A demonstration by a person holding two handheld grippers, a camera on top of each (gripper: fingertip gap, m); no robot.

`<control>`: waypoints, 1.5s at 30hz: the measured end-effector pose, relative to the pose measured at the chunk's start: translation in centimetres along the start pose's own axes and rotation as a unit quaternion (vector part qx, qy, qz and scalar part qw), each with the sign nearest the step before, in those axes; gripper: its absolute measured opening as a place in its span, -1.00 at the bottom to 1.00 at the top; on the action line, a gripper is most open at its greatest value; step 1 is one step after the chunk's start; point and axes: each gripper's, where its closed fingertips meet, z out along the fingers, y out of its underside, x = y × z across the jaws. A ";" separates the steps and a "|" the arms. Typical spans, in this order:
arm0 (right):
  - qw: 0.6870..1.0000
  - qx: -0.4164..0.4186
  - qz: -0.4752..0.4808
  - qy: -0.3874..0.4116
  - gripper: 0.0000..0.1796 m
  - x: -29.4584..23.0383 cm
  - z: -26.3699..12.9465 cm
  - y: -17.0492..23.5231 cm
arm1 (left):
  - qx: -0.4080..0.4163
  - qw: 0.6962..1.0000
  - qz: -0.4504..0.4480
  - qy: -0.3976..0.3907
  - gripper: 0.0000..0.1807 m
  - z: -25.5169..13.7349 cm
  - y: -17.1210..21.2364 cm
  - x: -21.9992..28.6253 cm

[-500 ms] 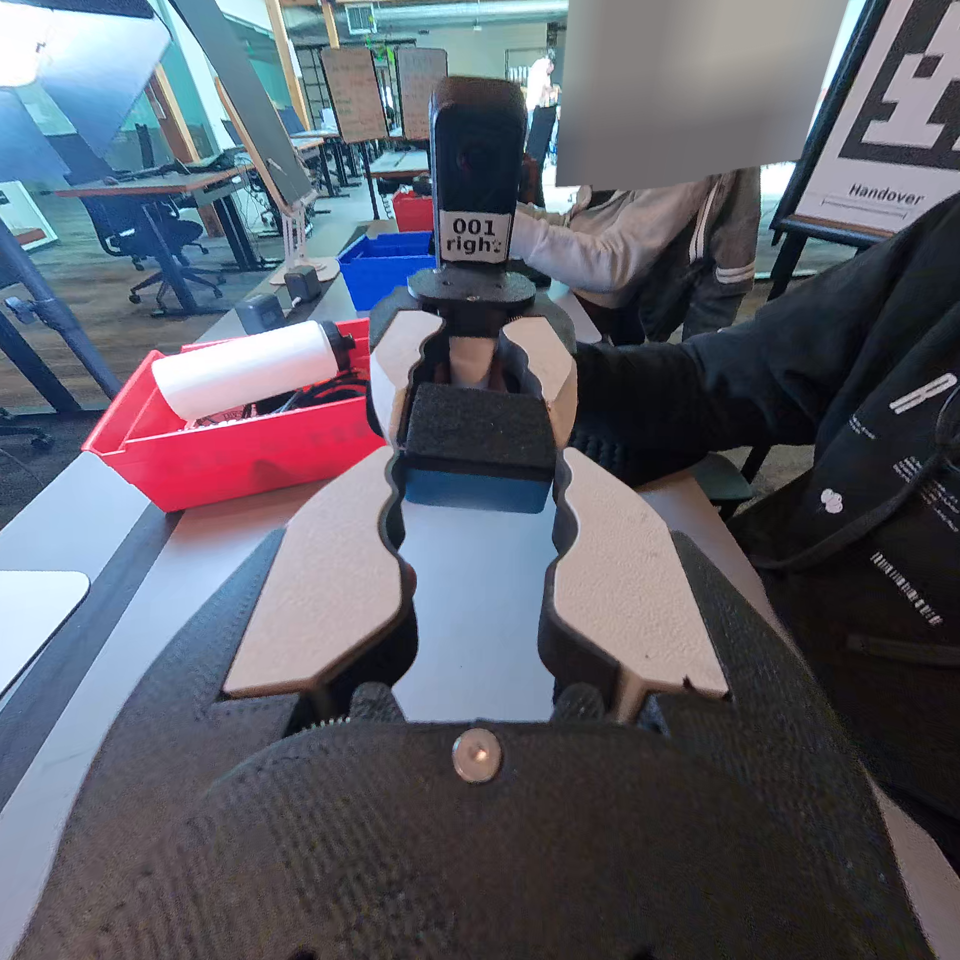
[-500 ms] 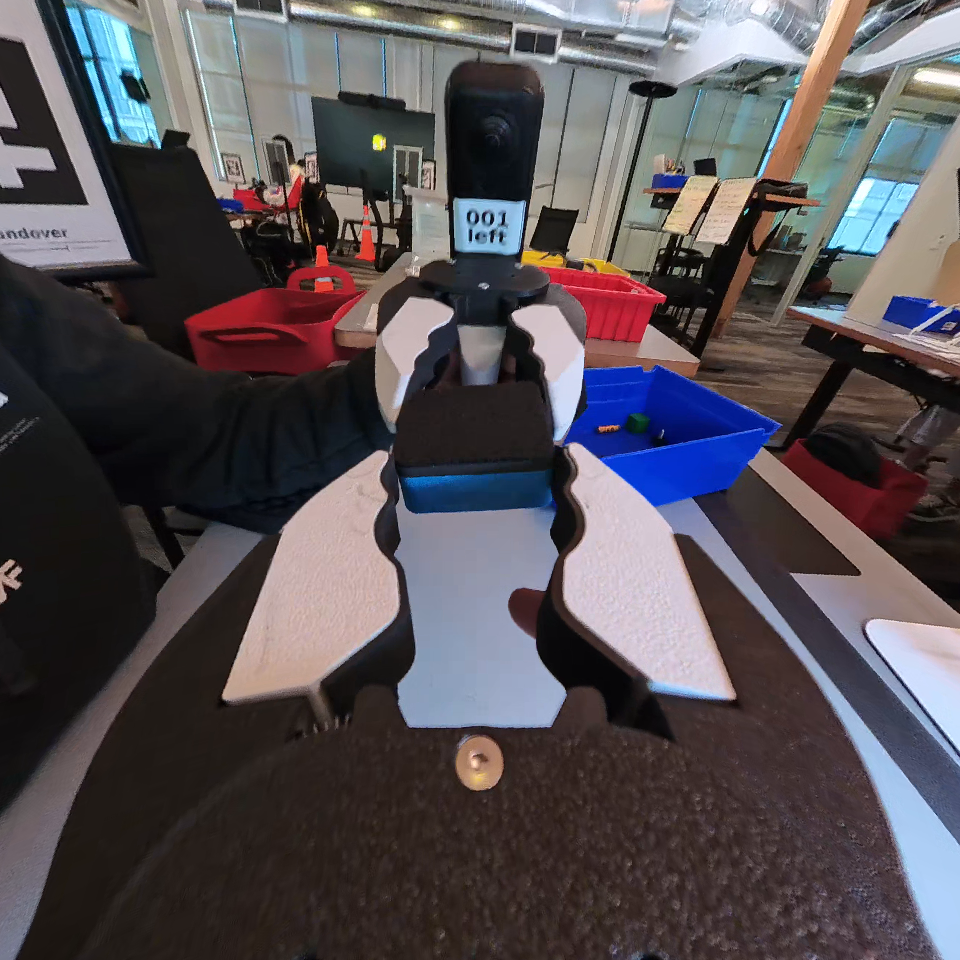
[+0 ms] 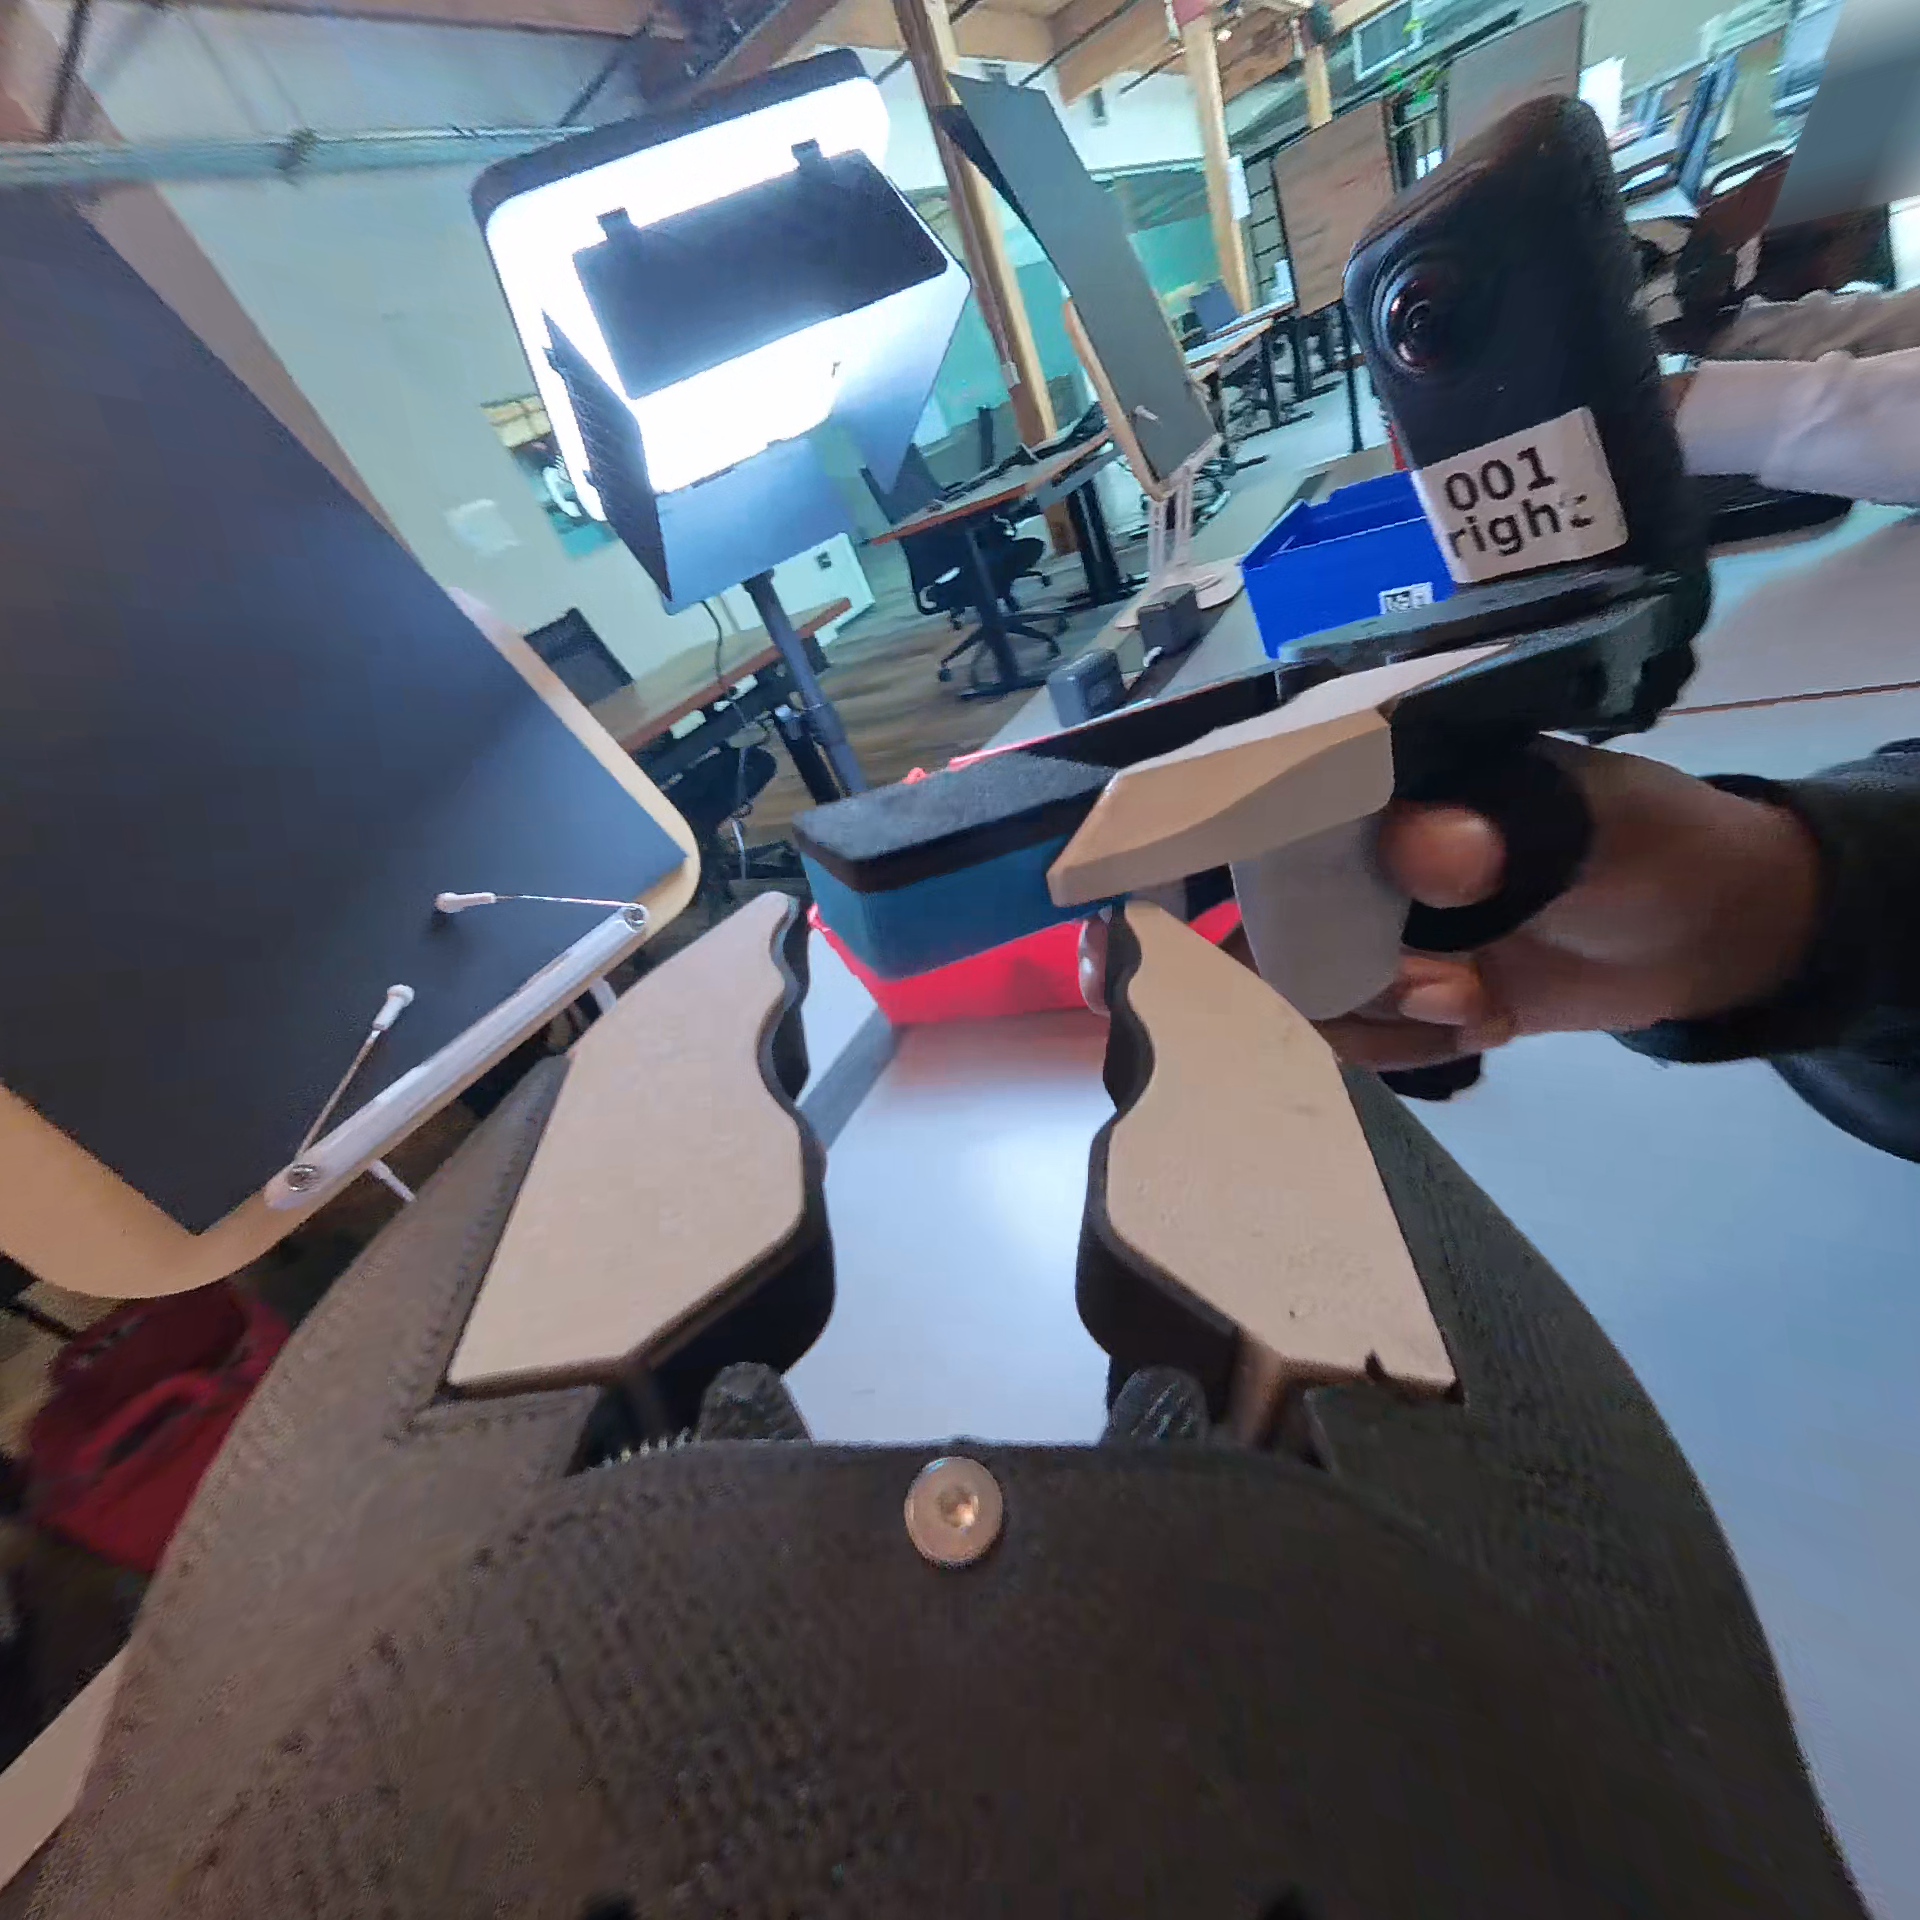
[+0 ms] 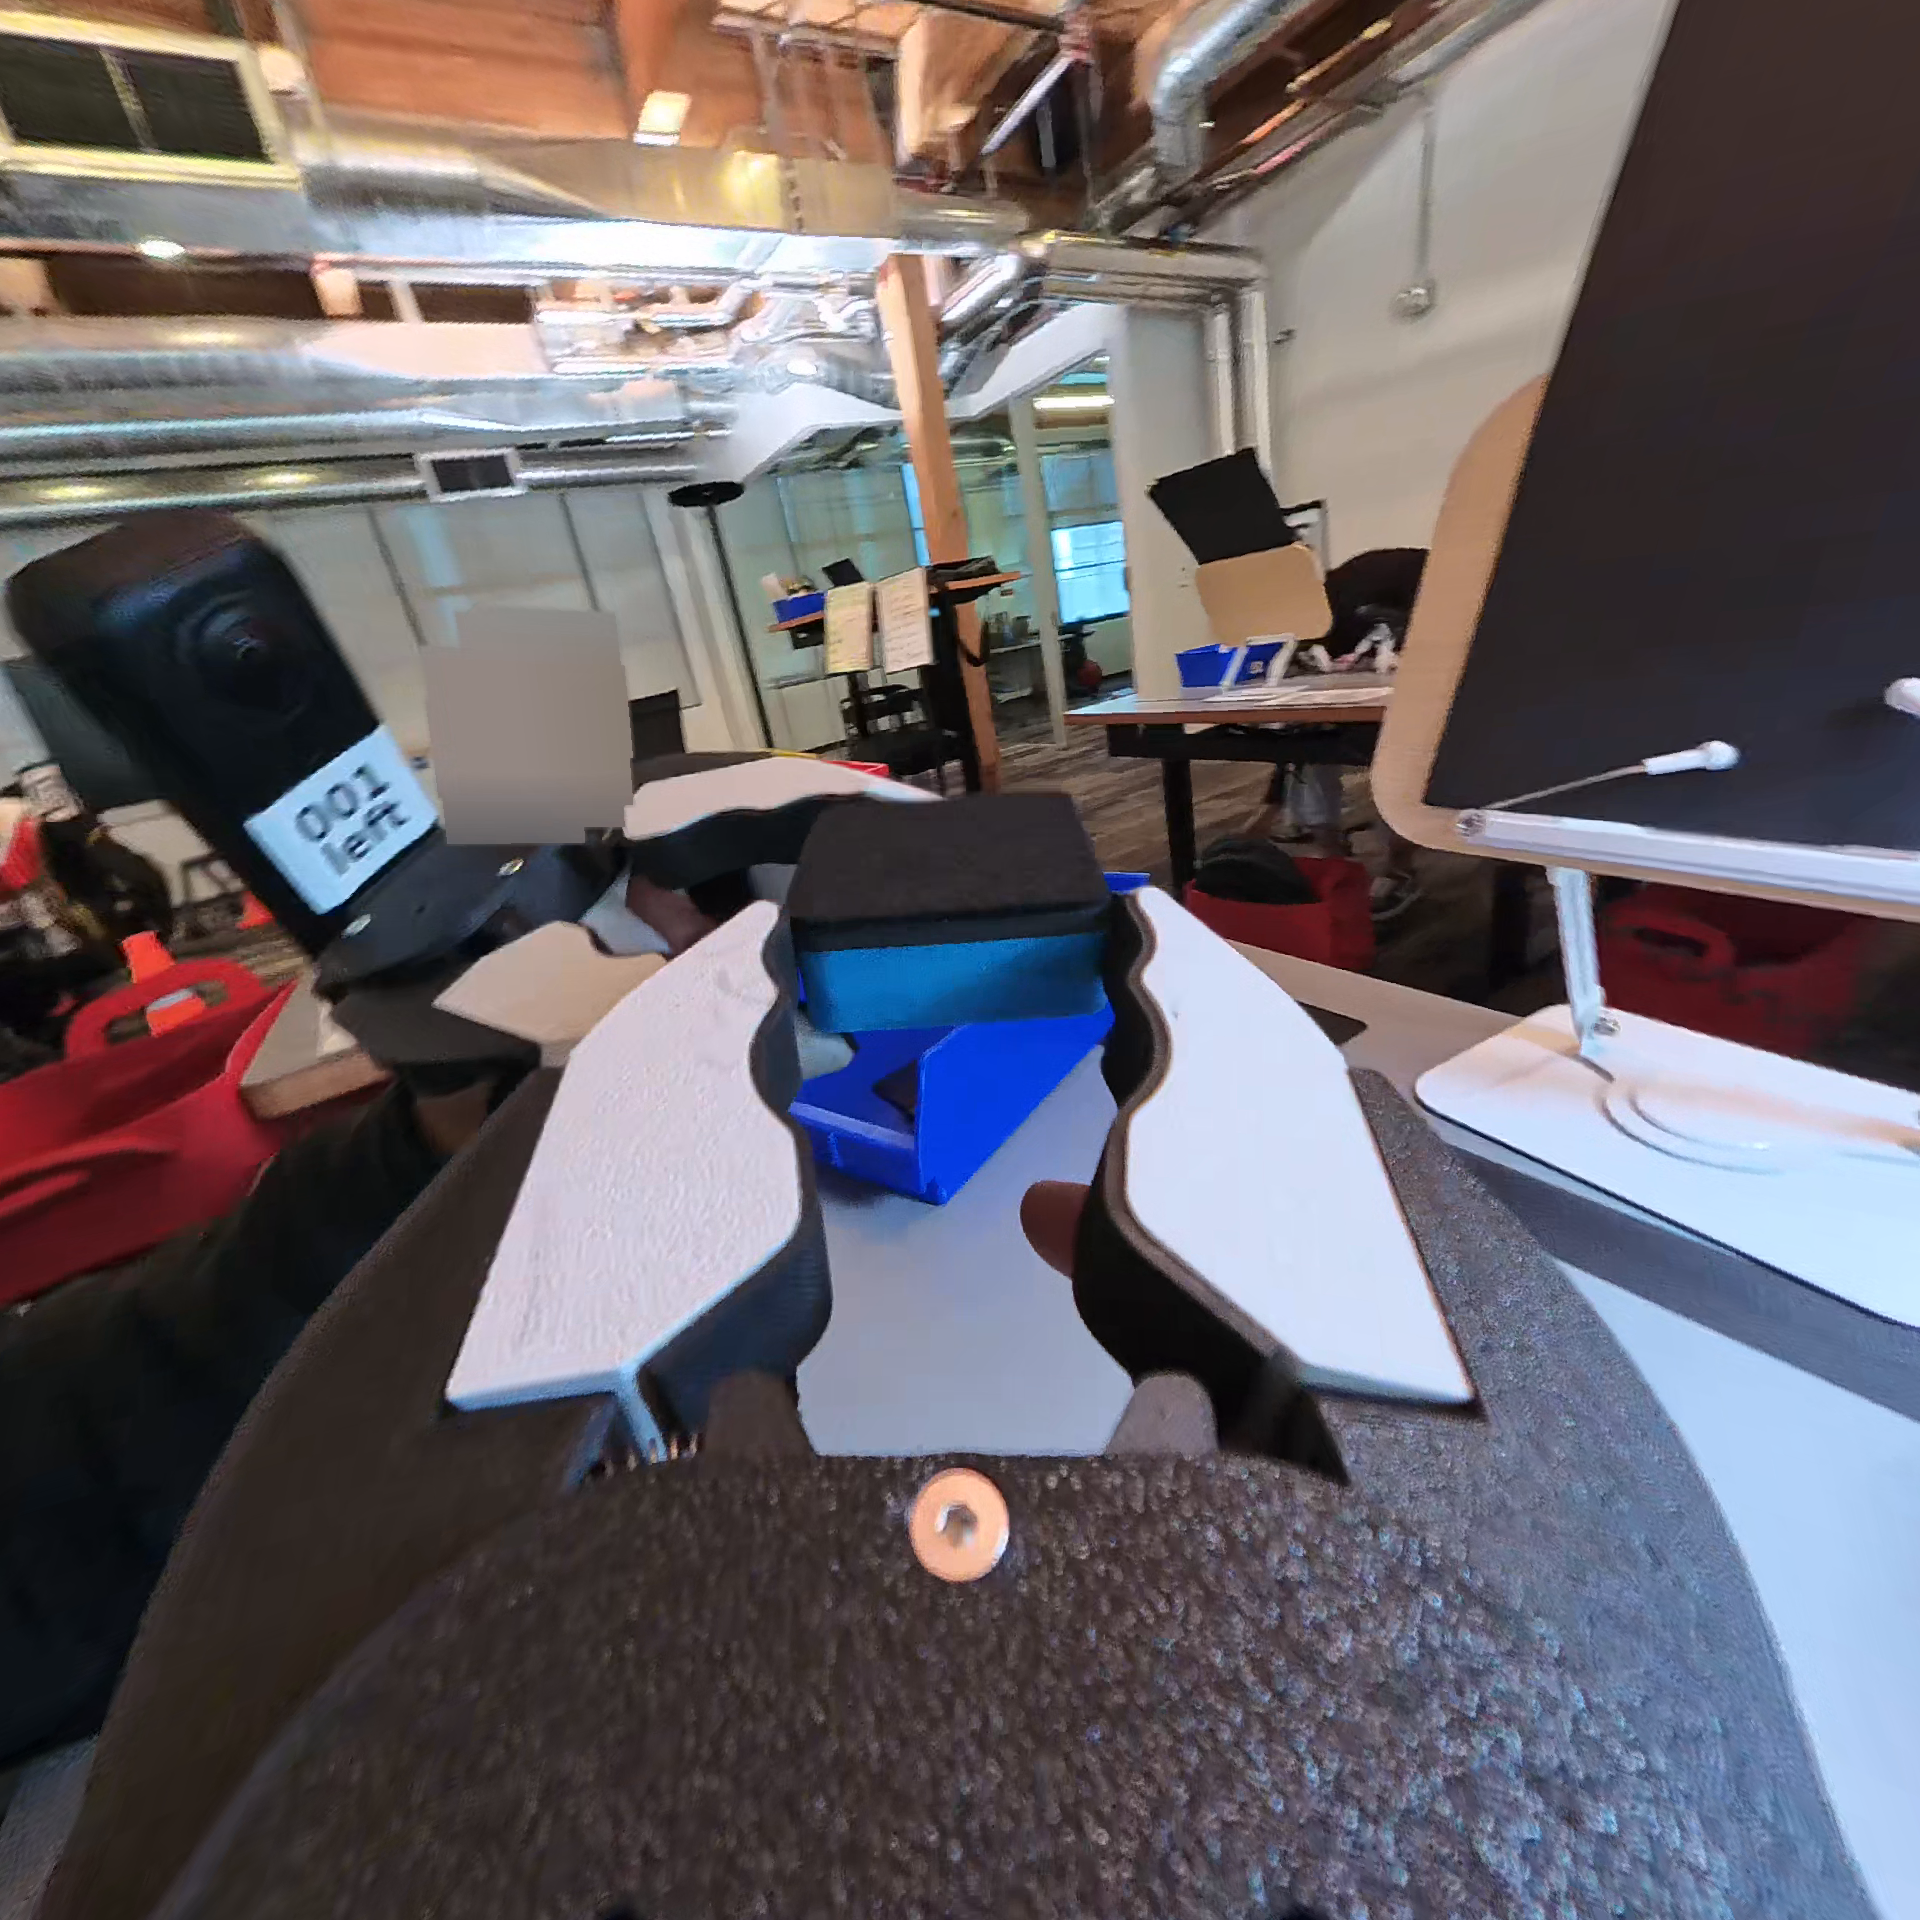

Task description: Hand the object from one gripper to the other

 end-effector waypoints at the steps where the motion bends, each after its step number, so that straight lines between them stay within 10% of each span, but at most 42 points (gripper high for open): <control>1: 1.000 0.006 0.004 0.016 -0.37 0.3 -0.1 -0.1 | 0.005 1.000 0.001 -0.010 -0.40 0.2 0.0 0.0; 17: 0.997 0.006 0.009 0.072 -0.37 1.5 -0.3 0.1 | 0.044 0.996 -0.034 -0.071 -0.44 1.2 0.3 -0.2; 33: 0.960 -0.044 0.008 -0.278 -0.13 -4.7 -3.1 -0.6 | 0.194 0.913 -0.204 0.295 -0.45 -4.6 -3.2 2.5; 45: 0.971 -0.044 -0.020 -0.233 -0.38 -4.1 -2.1 0.3 | 0.158 0.922 -0.225 0.273 -0.46 -2.9 -1.1 2.2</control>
